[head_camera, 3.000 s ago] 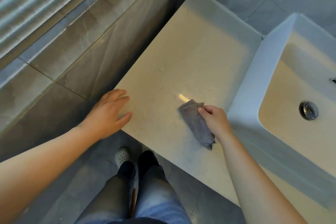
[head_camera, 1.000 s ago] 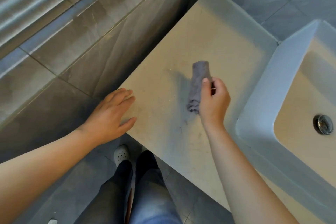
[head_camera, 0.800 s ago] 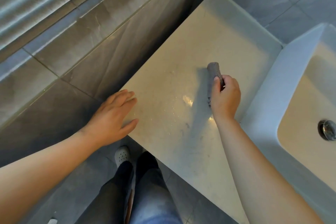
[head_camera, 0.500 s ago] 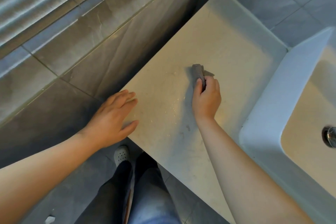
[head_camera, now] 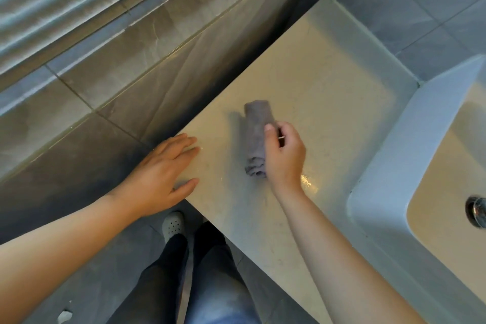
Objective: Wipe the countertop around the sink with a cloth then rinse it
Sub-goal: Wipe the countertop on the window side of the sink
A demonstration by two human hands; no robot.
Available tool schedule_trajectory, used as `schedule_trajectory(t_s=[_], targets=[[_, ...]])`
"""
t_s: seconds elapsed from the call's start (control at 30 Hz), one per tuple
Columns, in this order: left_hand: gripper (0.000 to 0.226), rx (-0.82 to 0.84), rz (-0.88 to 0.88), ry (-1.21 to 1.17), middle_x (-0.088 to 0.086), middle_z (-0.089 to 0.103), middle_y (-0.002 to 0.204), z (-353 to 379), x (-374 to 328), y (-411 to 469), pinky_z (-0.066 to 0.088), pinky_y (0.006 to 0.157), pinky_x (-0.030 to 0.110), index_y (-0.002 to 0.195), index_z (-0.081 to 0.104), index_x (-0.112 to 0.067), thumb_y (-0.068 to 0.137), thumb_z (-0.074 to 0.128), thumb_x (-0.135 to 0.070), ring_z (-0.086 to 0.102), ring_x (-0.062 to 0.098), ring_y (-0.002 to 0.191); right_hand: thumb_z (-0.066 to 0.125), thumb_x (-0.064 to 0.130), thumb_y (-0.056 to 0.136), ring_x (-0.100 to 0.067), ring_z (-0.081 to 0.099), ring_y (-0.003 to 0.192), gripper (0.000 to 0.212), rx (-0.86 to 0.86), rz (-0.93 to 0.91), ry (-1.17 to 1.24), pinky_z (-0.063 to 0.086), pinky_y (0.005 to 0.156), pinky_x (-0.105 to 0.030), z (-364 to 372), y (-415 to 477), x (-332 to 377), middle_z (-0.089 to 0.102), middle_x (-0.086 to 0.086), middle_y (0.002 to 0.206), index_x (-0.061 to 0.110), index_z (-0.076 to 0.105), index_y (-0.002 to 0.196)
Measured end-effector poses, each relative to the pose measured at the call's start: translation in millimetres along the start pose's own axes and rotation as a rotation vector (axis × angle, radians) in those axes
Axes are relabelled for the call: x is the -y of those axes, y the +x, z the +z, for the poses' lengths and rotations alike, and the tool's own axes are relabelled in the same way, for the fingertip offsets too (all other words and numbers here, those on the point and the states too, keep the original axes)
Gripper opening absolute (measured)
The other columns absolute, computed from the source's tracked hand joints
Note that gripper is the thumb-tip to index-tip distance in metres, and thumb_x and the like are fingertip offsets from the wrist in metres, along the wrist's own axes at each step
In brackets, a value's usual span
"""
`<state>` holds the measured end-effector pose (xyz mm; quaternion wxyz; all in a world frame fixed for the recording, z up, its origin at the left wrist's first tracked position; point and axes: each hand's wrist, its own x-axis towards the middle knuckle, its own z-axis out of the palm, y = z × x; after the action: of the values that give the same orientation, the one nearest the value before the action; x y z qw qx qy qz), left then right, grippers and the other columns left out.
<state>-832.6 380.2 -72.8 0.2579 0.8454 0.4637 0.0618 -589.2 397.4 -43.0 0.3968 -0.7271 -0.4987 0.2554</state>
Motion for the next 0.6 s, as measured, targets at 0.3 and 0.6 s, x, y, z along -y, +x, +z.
schedule_trajectory(t_s=[0.3, 0.6], targets=[[0.07, -0.073, -0.151, -0.052, 0.007, 0.031, 0.152, 3, 9, -25, 0.033, 0.108, 0.039, 0.14, 0.043, -0.007, 0.087, 0.04, -0.052, 0.031, 0.026, 0.137, 0.047, 0.023, 0.095, -0.021, 0.054, 0.086, 0.02, -0.088, -0.014, -0.342, 0.027, 0.062, -0.02, -14, 69, -35, 0.06, -0.008, 0.097, 0.008, 0.059, 0.099], [0.071, -0.081, -0.159, -0.084, 0.001, 0.025, 0.155, 8, 15, -33, 0.031, 0.107, 0.033, 0.144, 0.038, -0.011, 0.086, 0.039, -0.053, 0.033, 0.023, 0.136, 0.048, 0.025, 0.097, -0.014, 0.056, 0.085, 0.018, 0.001, -0.107, -0.324, 0.041, 0.065, -0.021, 61, 48, 0, 0.06, -0.003, 0.101, 0.012, 0.059, 0.104]])
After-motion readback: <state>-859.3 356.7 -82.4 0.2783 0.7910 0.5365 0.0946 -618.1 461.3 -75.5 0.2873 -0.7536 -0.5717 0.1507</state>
